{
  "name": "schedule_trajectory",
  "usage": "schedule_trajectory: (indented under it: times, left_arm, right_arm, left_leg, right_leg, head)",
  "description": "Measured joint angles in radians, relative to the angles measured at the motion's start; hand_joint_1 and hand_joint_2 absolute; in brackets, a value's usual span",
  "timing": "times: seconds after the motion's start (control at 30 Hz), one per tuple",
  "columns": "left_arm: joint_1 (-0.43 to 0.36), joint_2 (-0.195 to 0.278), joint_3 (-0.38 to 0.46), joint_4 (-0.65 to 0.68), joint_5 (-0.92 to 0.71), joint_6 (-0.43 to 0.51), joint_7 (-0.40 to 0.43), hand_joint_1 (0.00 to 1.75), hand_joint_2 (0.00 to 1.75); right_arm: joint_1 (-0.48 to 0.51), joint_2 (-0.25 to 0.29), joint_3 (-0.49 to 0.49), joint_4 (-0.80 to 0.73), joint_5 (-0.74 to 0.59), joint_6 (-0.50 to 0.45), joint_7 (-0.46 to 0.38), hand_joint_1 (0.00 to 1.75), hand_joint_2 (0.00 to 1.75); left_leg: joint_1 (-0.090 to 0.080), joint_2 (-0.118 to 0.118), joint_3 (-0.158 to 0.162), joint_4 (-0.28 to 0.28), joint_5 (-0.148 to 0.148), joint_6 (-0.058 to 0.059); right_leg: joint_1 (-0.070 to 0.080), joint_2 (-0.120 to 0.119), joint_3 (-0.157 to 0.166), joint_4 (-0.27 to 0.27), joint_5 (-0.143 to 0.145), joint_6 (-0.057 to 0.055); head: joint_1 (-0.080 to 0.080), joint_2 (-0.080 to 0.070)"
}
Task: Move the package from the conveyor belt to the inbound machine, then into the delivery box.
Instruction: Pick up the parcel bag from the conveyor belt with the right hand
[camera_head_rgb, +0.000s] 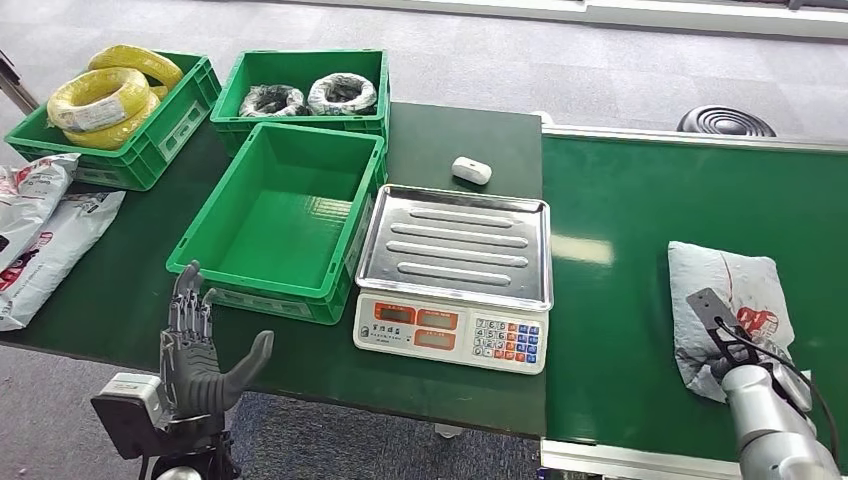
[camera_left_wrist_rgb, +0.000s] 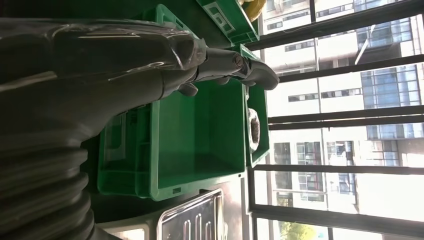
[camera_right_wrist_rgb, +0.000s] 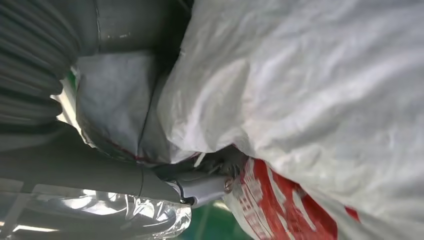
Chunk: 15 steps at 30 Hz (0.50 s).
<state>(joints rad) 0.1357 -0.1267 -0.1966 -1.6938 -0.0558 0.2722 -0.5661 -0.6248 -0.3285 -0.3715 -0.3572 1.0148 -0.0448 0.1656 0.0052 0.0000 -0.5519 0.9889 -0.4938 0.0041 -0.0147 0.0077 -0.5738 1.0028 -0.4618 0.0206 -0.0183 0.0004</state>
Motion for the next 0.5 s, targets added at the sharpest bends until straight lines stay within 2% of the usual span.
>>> schedule_trajectory:
  times: [0.13,0.33,0.5]
  left_arm:
    - [0.022,0.002,0.003,-0.003,-0.018,0.018,-0.013,0.0,1.75]
    - [0.042,0.004,0.007,-0.006,-0.027,0.028,-0.021,0.0,1.75]
    - [0.043,0.004,0.008,-0.013,-0.041,0.046,-0.046,0.0,1.75]
  right_arm:
    - [-0.032,0.018,-0.005,0.0,-0.05,-0.119,-0.116,1.75,1.75]
    - [-0.056,0.041,-0.014,-0.005,-0.086,-0.161,-0.175,1.75,1.75]
    - [-0.066,0.086,-0.059,-0.066,-0.277,-0.282,-0.433,1.75,1.75]
  left_leg:
    - [0.0,0.0,-0.001,0.0,0.0,0.0]
    - [0.0,-0.004,-0.003,0.0,0.0,0.0]
    - [0.0,-0.005,-0.004,0.0,0.001,0.0]
  right_leg:
    - [0.0,0.0,-0.001,0.0,0.0,0.0]
    - [0.0,-0.003,-0.001,0.0,0.0,0.0]
    - [0.0,-0.003,-0.002,0.0,0.0,0.0]
  head:
    - [0.0,0.0]
    - [0.0,0.0]
    - [0.0,0.0]
